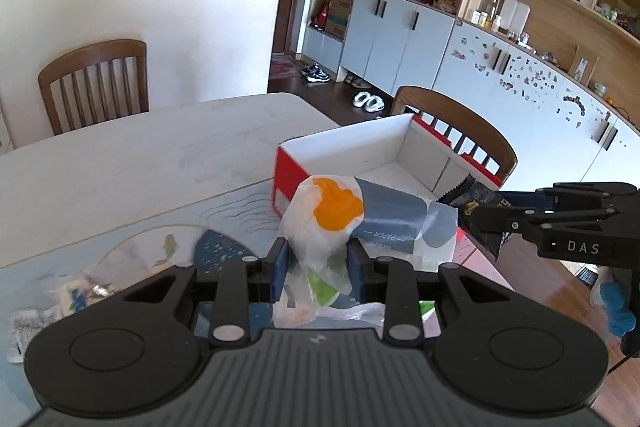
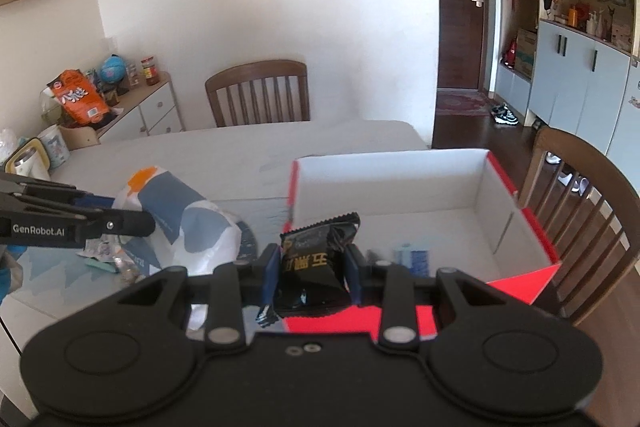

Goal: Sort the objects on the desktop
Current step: 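Carry the bread bag and black snack packet over the red shoebox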

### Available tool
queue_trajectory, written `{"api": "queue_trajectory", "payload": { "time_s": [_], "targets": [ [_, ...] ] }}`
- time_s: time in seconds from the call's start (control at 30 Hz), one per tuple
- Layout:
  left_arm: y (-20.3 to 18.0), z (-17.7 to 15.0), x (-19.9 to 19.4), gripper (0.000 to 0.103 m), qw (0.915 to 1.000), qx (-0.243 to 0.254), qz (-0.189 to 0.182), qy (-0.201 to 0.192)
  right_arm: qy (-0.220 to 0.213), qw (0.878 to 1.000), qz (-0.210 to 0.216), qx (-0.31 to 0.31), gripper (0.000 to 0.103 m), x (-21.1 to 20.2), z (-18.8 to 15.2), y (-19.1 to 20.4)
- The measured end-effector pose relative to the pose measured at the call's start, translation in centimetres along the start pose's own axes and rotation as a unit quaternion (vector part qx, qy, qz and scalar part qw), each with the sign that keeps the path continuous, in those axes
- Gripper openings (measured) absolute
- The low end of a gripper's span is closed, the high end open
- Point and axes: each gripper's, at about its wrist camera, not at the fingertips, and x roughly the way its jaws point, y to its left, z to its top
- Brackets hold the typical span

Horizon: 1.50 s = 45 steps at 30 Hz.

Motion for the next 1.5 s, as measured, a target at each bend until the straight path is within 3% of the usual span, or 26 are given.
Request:
{"api": "queue_trajectory", "payload": {
  "time_s": [0.77, 1.5],
  "targets": [
    [-8.3, 5.0, 7.9, 0.03, 0.9991, 0.038, -0.009, 0.018, 0.005, 1.0, -0.019, 0.011, 0.034, 1.9, 1.5, -9.3],
    [-7.8, 8.0, 16.9, 0.03, 0.9951, 0.062, 0.027, 0.072, 0.055, 0.998, -0.029, 0.001, 0.034, 9.6, 2.6, -13.2]
  ]
}}
